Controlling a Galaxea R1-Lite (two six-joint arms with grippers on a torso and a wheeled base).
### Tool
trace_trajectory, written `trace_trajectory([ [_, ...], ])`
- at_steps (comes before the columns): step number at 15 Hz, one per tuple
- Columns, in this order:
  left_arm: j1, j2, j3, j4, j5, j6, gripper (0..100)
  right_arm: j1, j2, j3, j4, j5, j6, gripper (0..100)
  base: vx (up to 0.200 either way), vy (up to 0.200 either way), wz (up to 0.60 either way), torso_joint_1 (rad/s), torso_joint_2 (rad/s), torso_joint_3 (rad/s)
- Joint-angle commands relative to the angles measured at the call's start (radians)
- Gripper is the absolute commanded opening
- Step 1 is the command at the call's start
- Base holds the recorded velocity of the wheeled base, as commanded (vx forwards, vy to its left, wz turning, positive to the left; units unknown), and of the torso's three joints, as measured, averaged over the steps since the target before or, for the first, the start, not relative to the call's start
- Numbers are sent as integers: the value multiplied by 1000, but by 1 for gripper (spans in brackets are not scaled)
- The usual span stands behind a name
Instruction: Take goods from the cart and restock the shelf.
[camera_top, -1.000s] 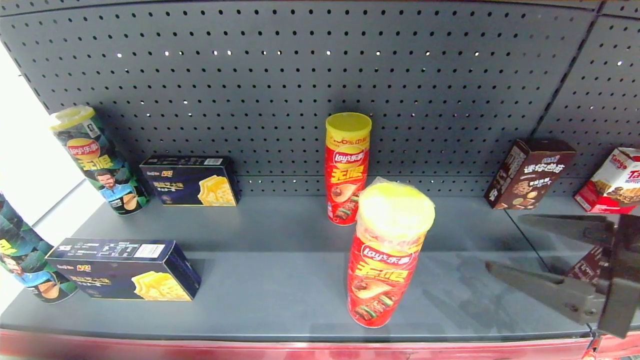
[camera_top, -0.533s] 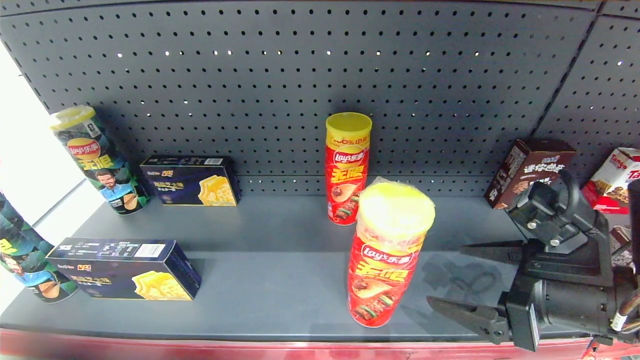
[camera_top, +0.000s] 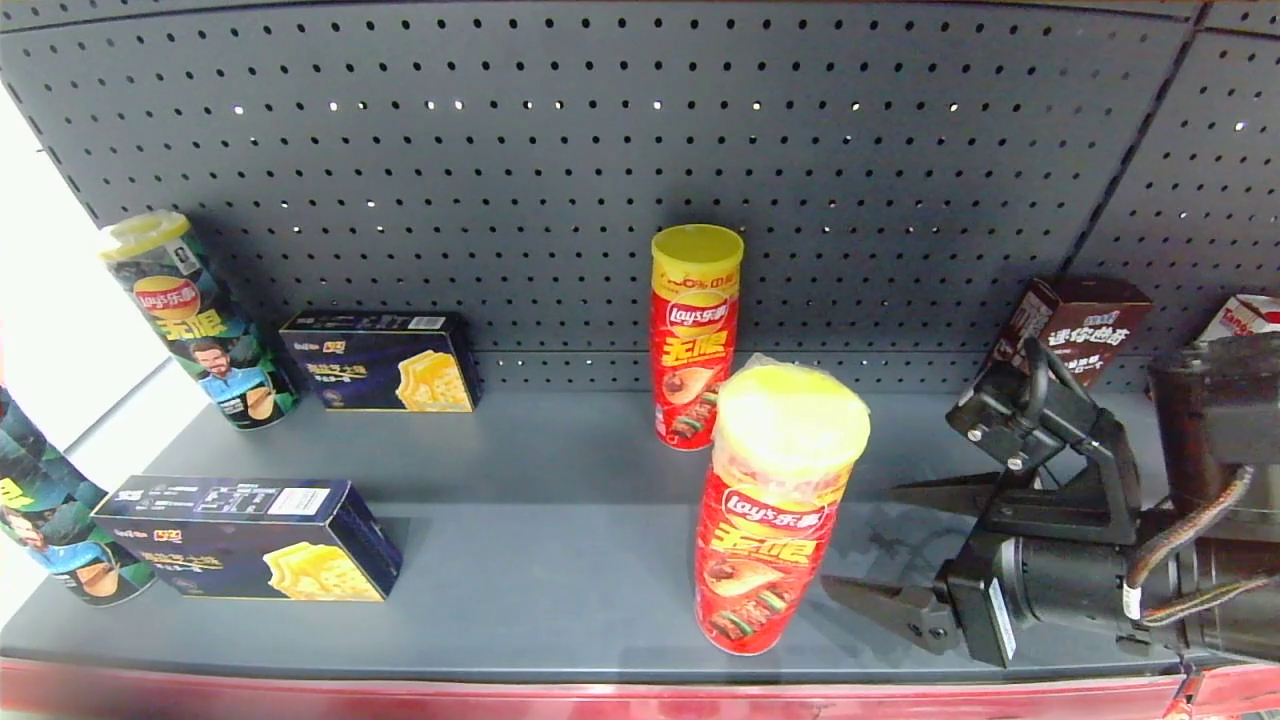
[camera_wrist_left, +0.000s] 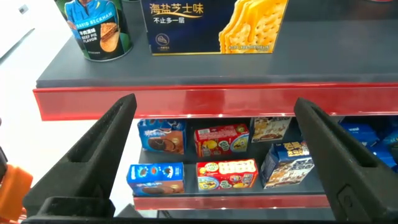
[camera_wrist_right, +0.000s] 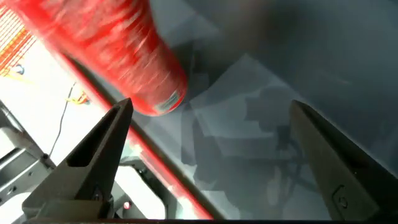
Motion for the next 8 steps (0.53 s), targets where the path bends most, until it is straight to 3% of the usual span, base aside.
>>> trace_trajectory([
  [1, 0, 2, 0, 0, 0, 0, 100, -4, 51, -46, -1, 0, -1, 100, 0, 0, 0, 0, 0, 0],
  [8, 0, 2, 0, 0, 0, 0, 100, -47, 81, -72, -1, 0, -20, 100, 0, 0, 0, 0, 0, 0],
])
